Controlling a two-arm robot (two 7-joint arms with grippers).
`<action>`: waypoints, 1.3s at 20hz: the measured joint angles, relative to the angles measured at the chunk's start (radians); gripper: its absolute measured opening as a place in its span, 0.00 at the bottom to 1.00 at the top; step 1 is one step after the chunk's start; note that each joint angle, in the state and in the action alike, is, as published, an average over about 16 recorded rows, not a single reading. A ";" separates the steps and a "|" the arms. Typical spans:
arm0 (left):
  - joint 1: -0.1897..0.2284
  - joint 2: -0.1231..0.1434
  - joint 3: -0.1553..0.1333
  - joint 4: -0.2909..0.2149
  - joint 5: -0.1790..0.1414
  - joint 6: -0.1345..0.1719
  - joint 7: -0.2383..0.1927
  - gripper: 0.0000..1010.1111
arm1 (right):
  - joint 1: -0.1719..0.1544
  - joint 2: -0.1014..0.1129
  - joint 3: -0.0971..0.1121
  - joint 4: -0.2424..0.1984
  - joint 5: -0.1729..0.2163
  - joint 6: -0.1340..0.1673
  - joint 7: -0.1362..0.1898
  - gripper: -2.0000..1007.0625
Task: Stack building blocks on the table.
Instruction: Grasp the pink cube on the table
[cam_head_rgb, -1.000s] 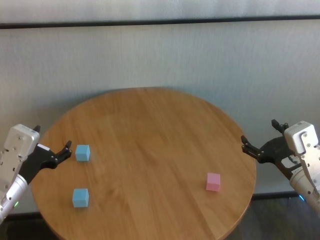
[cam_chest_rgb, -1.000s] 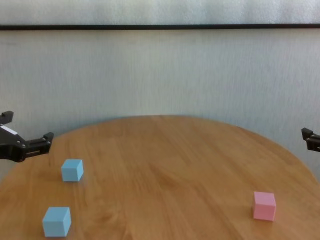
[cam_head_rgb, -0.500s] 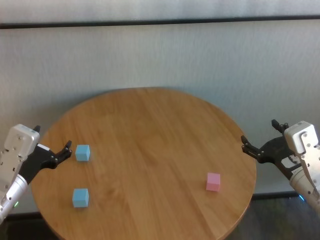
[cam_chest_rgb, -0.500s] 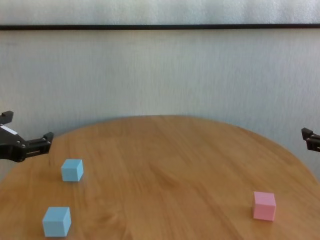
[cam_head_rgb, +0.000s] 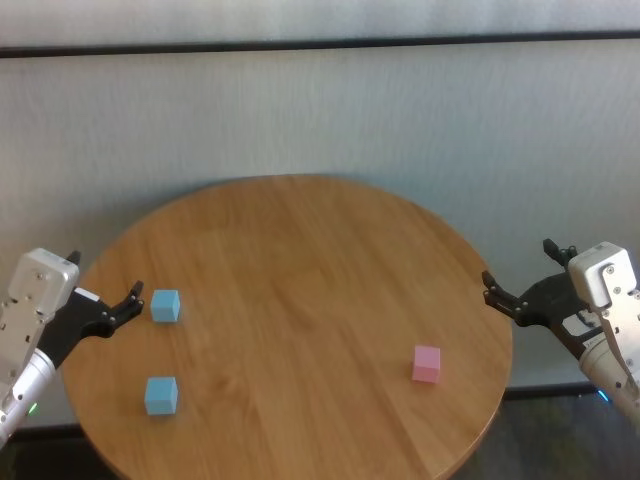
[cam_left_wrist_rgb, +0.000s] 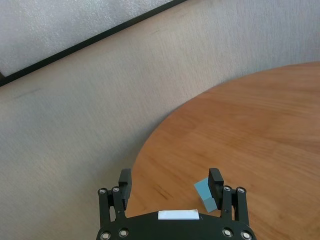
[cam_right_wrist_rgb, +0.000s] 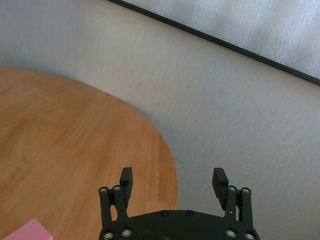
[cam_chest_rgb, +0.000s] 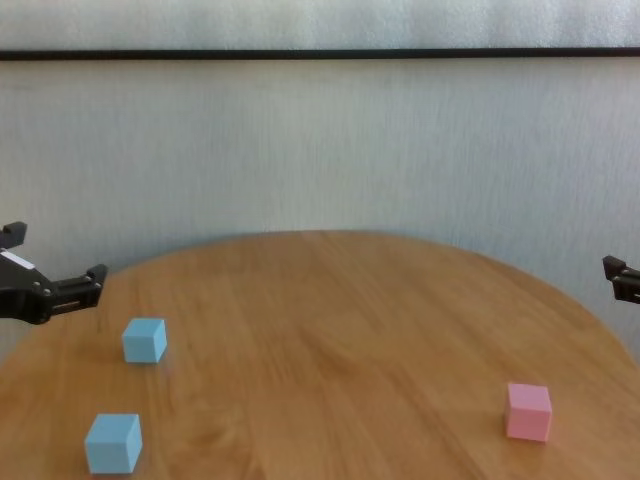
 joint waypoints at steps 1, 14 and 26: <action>0.000 0.000 0.000 0.000 0.000 0.000 0.000 0.99 | 0.000 0.000 0.000 0.000 0.000 0.000 0.000 1.00; 0.044 0.056 -0.029 -0.067 -0.097 0.050 -0.131 0.99 | 0.000 0.000 0.000 0.000 0.000 0.000 0.000 1.00; 0.088 0.113 -0.084 -0.131 -0.270 0.249 -0.296 0.99 | 0.000 0.000 0.000 0.000 0.000 0.000 0.000 1.00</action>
